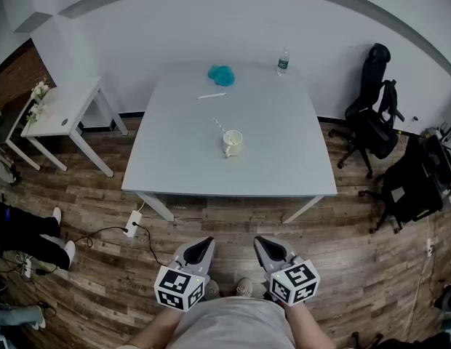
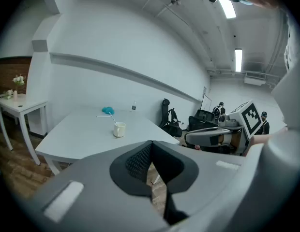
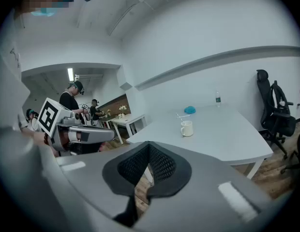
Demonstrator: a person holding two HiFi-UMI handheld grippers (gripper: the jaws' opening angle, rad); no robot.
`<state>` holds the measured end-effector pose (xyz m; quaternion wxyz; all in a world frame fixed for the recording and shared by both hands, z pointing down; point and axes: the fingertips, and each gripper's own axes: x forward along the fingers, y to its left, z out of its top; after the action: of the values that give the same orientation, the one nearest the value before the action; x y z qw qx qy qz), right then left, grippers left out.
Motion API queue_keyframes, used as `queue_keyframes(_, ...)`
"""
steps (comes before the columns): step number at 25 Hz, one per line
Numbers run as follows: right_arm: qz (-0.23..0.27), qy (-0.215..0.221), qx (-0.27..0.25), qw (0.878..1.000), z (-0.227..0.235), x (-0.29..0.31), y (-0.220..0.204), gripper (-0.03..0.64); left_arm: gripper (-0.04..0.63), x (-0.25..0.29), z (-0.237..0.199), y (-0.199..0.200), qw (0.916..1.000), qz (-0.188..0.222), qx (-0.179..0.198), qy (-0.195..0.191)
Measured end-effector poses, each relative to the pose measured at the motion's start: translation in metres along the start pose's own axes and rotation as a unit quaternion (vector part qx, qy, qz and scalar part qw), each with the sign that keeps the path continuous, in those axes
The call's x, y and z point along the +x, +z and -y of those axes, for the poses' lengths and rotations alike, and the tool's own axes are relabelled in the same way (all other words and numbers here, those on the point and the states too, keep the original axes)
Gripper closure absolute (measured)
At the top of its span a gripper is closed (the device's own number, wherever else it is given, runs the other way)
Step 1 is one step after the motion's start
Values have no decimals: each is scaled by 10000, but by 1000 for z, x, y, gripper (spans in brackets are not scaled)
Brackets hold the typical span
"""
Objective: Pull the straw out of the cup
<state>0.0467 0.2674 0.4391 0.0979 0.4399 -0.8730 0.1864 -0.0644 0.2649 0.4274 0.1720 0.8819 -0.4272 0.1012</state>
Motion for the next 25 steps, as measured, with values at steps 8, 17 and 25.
queue_keyframes(8,-32,17,-35,10000,-6,7,2,614,578,-5,-6,4,10000,21,18,-41)
queue_keyframes(17,200,-394,225,9988,-10,15,10,611,577,-23,-26,7,9999,94,29,-59)
queue_keyframes(25,278,-548,328,9976,-33,25,5,610,577,-39,-41,5,9995,165,23,-280)
